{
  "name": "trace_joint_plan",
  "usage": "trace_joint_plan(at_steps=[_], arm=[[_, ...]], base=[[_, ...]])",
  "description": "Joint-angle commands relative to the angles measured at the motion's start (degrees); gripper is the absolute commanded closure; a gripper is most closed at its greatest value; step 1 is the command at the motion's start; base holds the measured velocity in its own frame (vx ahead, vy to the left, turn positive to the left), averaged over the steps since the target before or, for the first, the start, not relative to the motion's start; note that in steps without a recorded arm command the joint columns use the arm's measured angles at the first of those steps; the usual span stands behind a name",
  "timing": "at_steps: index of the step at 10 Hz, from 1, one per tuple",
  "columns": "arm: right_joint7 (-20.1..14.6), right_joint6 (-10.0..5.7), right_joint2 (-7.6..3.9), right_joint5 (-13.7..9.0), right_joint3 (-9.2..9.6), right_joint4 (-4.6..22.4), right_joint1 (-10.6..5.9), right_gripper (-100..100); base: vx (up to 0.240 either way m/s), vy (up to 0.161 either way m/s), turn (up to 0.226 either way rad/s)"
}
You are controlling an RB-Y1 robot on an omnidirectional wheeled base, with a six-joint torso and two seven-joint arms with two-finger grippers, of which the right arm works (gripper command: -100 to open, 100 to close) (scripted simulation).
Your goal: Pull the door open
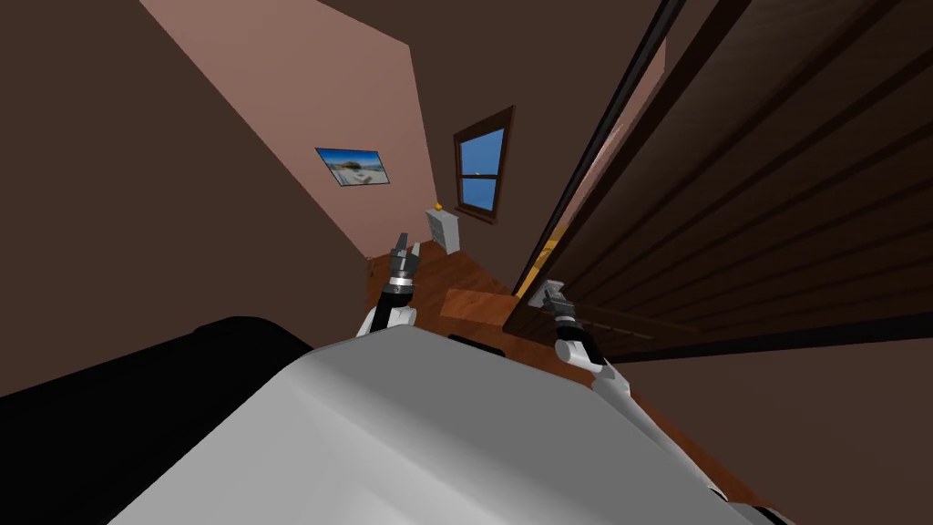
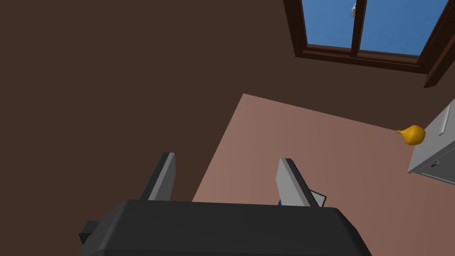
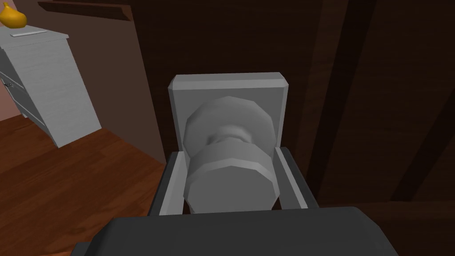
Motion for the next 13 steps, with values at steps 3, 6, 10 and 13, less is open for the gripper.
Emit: trace_joint_plan(at_steps=[3,6,10,13], arm=[[-1.92,-1.36,-2.61,-0.10,2.29,-2.34,1.80,100],[-2.95,-1.96,-3.66,0.21,3.42,-2.77,2.40,100],[-5.57,-4.07,-6.32,0.95,5.56,-3.61,3.34,100],[-7.43,-5.56,-8.21,1.48,7.08,-4.20,4.01,100]], base=[[-0.194,-0.101,0.132],[-0.130,-0.061,0.077],[-0.180,-0.081,0.118],[-0.189,-0.102,0.106]])
